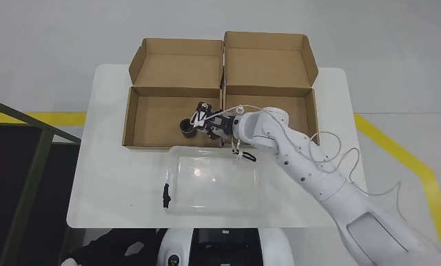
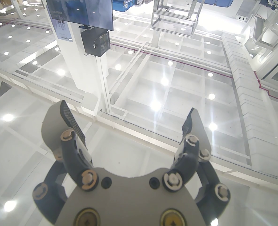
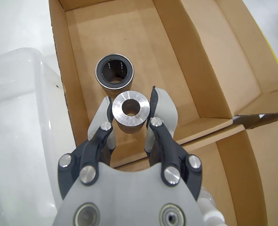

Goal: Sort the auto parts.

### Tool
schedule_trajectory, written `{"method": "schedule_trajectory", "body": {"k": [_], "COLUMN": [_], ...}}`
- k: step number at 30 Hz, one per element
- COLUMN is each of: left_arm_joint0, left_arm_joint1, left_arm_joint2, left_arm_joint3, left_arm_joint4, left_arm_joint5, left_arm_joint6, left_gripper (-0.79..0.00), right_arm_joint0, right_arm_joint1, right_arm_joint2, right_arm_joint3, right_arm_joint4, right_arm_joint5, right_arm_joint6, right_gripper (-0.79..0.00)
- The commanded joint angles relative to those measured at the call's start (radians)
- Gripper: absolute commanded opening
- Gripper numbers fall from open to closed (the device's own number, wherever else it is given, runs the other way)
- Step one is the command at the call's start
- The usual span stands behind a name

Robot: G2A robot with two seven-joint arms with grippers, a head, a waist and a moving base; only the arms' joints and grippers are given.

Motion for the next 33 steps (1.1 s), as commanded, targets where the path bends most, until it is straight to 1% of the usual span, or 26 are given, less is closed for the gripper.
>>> {"method": "schedule_trajectory", "body": {"k": [1,2,6,10,13,15,16,21,23,25,29,33], "left_arm_joint0": [0.000,0.000,0.000,0.000,0.000,0.000,0.000,0.000,0.000,0.000,0.000,0.000], "left_arm_joint1": [0.000,0.000,0.000,0.000,0.000,0.000,0.000,0.000,0.000,0.000,0.000,0.000], "left_arm_joint2": [0.000,0.000,0.000,0.000,0.000,0.000,0.000,0.000,0.000,0.000,0.000,0.000], "left_arm_joint3": [0.000,0.000,0.000,0.000,0.000,0.000,0.000,0.000,0.000,0.000,0.000,0.000], "left_arm_joint4": [0.000,0.000,0.000,0.000,0.000,0.000,0.000,0.000,0.000,0.000,0.000,0.000], "left_arm_joint5": [0.000,0.000,0.000,0.000,0.000,0.000,0.000,0.000,0.000,0.000,0.000,0.000], "left_arm_joint6": [0.000,0.000,0.000,0.000,0.000,0.000,0.000,0.000,0.000,0.000,0.000,0.000], "left_gripper": [0.000,0.000,0.000,0.000,0.000,0.000,0.000,0.000,0.000,0.000,0.000,0.000], "right_arm_joint0": [0.002,0.004,0.007,0.010,0.014,0.015,0.016,0.019,0.020,0.019,0.009,-0.019], "right_arm_joint1": [-0.004,-0.007,-0.016,-0.024,-0.030,-0.033,-0.034,-0.041,-0.043,-0.045,-0.041,-0.027], "right_arm_joint2": [-0.010,-0.014,-0.032,-0.038,-0.041,-0.041,-0.041,-0.042,-0.042,-0.041,-0.022,0.016], "right_arm_joint3": [0.002,0.002,0.000,0.006,0.013,0.016,0.018,0.026,0.027,0.023,-0.021,-0.102], "right_arm_joint4": [-0.014,-0.023,-0.047,-0.051,-0.057,-0.057,-0.058,-0.066,-0.066,-0.070,-0.091,-0.108], "right_arm_joint5": [0.004,0.006,0.012,0.016,0.016,0.016,0.017,0.010,0.008,0.006,0.010,0.005], "right_arm_joint6": [0.009,0.015,0.040,0.050,0.060,0.061,0.063,0.082,0.087,0.089,0.091,0.100], "right_gripper": [-0.785,-0.785,-0.720,-0.677,-0.566,-0.517,-0.505,-0.465,-0.431,-0.428,-0.416,-0.409]}}
